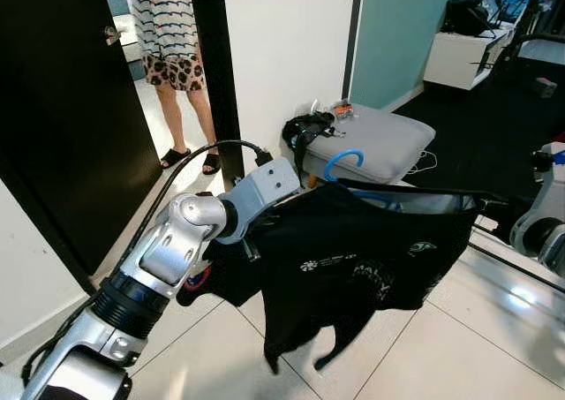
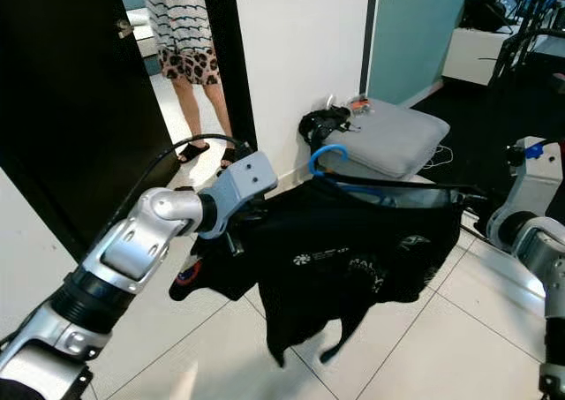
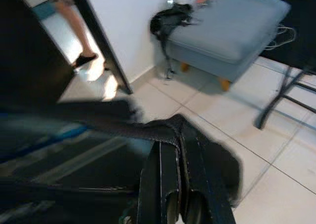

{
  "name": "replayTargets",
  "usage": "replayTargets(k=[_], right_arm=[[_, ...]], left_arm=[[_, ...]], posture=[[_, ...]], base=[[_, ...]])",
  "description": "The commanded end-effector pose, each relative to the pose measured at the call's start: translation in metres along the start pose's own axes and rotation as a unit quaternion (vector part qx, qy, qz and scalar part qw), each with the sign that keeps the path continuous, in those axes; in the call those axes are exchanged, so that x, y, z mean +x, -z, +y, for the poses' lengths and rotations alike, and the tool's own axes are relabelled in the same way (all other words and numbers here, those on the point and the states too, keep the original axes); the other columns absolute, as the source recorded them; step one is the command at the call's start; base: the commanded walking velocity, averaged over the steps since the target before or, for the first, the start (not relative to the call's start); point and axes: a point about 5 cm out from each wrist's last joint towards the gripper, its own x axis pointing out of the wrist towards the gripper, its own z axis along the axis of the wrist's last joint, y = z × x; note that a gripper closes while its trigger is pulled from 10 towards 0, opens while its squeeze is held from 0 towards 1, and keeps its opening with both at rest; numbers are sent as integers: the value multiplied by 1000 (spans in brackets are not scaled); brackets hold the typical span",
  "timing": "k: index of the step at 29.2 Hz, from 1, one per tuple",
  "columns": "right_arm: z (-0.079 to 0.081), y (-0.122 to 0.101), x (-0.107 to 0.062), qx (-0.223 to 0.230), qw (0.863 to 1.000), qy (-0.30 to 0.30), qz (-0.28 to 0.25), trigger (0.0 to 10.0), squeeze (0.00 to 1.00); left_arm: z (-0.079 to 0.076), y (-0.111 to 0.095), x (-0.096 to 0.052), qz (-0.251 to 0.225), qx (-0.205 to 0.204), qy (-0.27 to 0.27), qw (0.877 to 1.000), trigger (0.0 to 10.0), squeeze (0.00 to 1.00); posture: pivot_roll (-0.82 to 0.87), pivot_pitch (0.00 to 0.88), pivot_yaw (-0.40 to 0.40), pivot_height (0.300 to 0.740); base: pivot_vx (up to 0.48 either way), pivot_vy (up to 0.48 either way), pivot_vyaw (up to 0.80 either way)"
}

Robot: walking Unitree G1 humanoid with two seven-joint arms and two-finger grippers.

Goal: Hang hanger

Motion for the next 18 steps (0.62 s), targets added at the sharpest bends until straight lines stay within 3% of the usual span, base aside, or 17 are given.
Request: replayTargets(k=[1, 2, 12, 18], right_arm=[[6, -2, 0, -3, 1000, -9, -2, 0, 0], [17, -2, 4, -1, 999, -32, -7, 0, 0], [54, -14, 16, -7, 994, -104, -37, 0, 0], [56, -18, 15, -16, 992, -113, -49, 0, 0]], left_arm=[[8, -3, -3, -3, -9, -21, 1000, 10000, 0], [5, -11, 1, -21, -15, -22, 999, 10000, 0], [-11, -35, 12, -70, -24, -3, 997, 10000, 0], [-20, -28, 8, -77, 38, 33, 996, 10000, 0]], posture=[[102, 0, 34, 740], [103, 0, 33, 740], [96, 0, 33, 740], [96, 0, 33, 740]], base=[[0, 0, 0], [0, 0, 0], [0, 0, 0], [0, 0, 0]])
